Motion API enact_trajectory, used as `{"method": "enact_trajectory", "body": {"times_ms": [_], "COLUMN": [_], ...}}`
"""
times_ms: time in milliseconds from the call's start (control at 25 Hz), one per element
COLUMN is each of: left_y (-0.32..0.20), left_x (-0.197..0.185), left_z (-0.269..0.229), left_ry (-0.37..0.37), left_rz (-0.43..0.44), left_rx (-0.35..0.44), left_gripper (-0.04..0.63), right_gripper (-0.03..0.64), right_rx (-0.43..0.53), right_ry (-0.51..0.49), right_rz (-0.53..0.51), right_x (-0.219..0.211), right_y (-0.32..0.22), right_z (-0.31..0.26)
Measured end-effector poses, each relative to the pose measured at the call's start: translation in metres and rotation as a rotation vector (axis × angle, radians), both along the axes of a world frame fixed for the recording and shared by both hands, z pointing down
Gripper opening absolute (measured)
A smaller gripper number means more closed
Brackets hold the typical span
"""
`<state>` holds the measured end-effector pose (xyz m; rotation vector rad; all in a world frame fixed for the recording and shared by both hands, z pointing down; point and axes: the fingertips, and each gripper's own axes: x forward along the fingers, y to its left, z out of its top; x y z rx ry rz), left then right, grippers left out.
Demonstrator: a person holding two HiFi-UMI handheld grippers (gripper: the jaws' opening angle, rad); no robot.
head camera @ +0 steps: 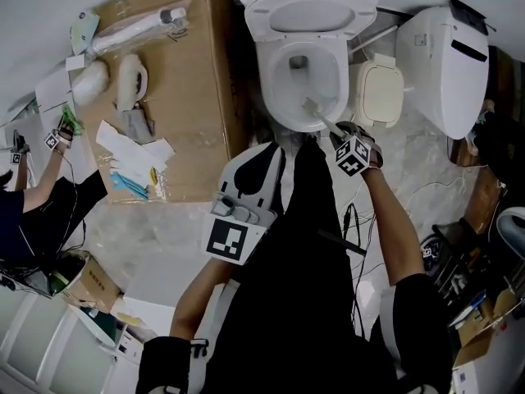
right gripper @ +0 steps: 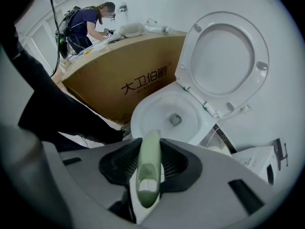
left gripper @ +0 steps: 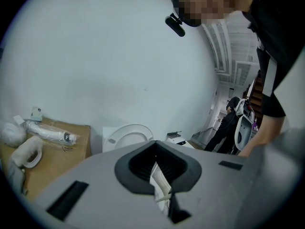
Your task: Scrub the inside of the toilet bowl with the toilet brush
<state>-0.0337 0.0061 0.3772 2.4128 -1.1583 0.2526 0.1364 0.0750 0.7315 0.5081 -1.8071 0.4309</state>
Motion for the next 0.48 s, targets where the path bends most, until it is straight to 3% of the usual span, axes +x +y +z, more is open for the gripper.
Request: {"method": "enact_trajectory", "body": {"times_ms": [480], "left_y": [-0.009], "left_x": [-0.053], "left_z": [0.000], "left_ry": [0.019], "left_rz": [-0.035], "left_rx": [0.008], "left_gripper": [0.009], "right_gripper": [0.126], "right_rx": [-0.074], "right_ry": [-0.050], "right_rz": [0.348], "right_x": [-0.073], "right_y": [-0.037], "right_z": [-0.002]}}
